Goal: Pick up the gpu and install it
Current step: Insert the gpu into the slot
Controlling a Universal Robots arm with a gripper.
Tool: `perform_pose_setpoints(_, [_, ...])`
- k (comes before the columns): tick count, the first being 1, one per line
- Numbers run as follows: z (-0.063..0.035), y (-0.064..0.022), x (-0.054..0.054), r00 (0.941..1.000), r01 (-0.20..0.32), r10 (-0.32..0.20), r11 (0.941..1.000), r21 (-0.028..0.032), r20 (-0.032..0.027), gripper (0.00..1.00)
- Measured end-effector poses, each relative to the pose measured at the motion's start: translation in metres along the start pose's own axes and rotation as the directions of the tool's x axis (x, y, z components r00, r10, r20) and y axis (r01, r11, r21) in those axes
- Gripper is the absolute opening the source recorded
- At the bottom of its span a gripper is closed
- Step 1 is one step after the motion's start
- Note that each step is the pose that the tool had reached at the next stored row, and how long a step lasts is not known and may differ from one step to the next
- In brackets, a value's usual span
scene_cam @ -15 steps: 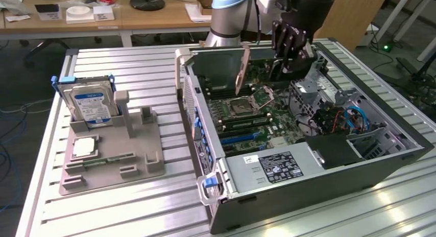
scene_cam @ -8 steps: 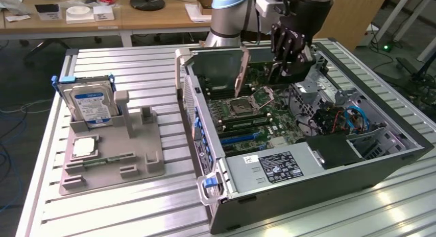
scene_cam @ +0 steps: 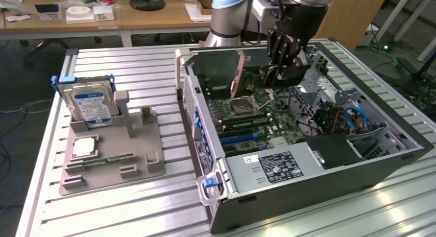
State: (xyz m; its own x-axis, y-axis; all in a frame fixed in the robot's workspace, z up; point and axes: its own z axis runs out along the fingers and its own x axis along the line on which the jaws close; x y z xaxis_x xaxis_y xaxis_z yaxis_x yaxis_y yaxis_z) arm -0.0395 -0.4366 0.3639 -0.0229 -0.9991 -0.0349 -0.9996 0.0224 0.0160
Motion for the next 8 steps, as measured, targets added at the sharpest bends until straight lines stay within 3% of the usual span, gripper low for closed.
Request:
perform_pose_setpoints(3, [0.0042,0.0000,0.000,1.0000,0.000,0.000,1.0000,-0.0005,-0.0007,0.28])
perform_pose_setpoints(8, [0.0125,0.0003,0.000,1.0000,0.000,0.000,1.0000,0.0055,-0.0004,0.28])
